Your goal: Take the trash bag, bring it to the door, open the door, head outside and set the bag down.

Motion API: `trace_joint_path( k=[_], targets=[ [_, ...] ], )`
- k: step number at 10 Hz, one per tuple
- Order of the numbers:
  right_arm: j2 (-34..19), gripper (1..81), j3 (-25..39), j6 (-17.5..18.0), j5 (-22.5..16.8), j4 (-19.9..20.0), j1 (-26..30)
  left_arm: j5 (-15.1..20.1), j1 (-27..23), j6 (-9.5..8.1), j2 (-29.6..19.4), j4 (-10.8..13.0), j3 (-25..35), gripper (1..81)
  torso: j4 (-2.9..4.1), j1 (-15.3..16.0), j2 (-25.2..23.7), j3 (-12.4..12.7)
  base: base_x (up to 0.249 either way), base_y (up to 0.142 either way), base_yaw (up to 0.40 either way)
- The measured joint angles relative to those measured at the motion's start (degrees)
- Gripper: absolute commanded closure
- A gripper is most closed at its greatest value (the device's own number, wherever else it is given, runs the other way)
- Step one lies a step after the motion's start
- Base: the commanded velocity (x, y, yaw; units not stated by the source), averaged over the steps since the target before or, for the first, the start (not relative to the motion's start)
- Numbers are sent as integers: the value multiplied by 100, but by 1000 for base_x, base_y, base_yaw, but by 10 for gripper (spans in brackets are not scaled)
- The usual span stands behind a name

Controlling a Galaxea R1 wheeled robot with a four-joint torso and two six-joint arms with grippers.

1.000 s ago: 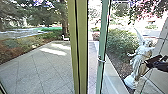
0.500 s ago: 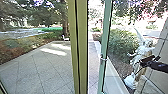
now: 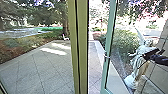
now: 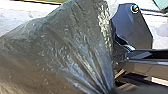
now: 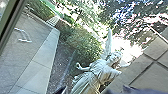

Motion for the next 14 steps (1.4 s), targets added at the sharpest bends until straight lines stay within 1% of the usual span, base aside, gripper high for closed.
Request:
trace_joint_path(
  k=[2,3,5,6,7,8,10,11,12,13,14],
  targets=[
    [-157,10,-185,-27,300,-291,46,-4,-2,0,0,0,0,811,0,2,2,0,0,0,0],
    [-179,10,-325,-27,368,-334,41,-4,-2,0,2,0,0,811,0,2,2,0,0,0,0],
    [-177,10,-722,-27,685,-400,11,-1,-2,0,16,0,0,811,0,5,2,0,0,0,0],
    [-179,10,-880,-24,781,-407,-5,-1,0,0,16,0,0,811,0,5,2,0,0,0,0],
    [-182,10,-979,-18,746,-284,-2,-4,-2,0,16,0,0,811,0,7,2,0,0,0,0],
    [-201,10,-1031,-18,691,56,13,-1,0,0,16,0,0,811,0,9,4,0,0,0,0],
    [-205,10,-1128,-28,361,933,15,-1,0,0,16,0,0,811,0,9,4,0,0,0,0],
    [-188,10,-1193,-63,115,1456,13,-4,-2,0,17,0,0,811,0,11,4,0,0,0,0],
    [-152,10,-1276,-129,-196,2092,6,-4,-2,2,16,0,0,811,0,11,4,0,0,0,0],
    [-124,10,-1351,-291,-458,2759,-22,-4,-2,0,17,0,0,811,0,11,4,0,0,0,0],
    [-77,10,-1370,-449,-635,3272,-41,-4,-2,2,16,0,0,811,0,11,4,0,0,0,0]
  ],
)
